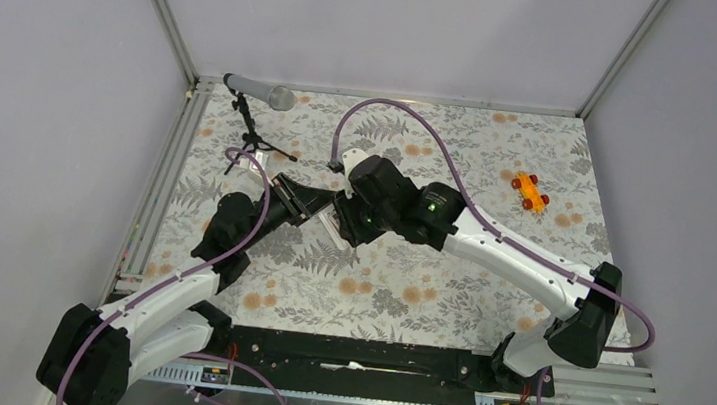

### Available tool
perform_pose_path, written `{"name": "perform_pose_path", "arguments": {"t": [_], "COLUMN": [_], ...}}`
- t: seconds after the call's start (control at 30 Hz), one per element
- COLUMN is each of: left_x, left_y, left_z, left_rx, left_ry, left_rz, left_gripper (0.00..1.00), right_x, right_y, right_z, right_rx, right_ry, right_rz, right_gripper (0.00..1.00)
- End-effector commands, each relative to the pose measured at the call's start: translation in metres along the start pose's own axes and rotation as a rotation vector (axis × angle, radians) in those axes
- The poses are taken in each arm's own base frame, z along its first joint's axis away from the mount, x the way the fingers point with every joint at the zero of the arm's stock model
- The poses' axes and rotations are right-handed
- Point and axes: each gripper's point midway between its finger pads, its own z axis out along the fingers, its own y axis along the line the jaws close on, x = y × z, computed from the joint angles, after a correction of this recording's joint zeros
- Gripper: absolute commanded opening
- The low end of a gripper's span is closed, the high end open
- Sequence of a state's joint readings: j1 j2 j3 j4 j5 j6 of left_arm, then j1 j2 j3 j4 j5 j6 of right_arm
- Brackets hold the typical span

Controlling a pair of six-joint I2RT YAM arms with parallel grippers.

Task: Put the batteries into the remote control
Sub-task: Load the battery cover into the remote control.

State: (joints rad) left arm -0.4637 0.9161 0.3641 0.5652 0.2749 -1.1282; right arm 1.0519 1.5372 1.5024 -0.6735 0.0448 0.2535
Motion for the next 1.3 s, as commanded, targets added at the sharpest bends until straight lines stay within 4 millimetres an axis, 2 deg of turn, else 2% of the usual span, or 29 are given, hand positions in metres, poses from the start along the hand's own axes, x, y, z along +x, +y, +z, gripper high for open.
{"name": "perform_pose_path", "arguments": {"t": [0.0, 0.83, 1.27], "left_x": [-0.015, -0.009, -0.010], "left_y": [-0.031, -0.033, -0.044], "left_z": [0.001, -0.002, -0.002], "left_rx": [0.088, 0.102, 0.107], "left_ry": [-0.045, -0.014, 0.006], "left_rz": [0.048, 0.052, -0.033], "left_gripper": [0.00, 0.00, 0.00], "right_x": [-0.009, -0.017, -0.007], "right_y": [0.001, -0.001, -0.003], "right_z": [-0.006, 0.006, 0.016], "right_rx": [0.025, 0.067, 0.101], "right_ry": [-0.014, -0.010, 0.080], "right_rz": [0.018, 0.059, 0.058], "right_gripper": [0.39, 0.38, 0.39]}}
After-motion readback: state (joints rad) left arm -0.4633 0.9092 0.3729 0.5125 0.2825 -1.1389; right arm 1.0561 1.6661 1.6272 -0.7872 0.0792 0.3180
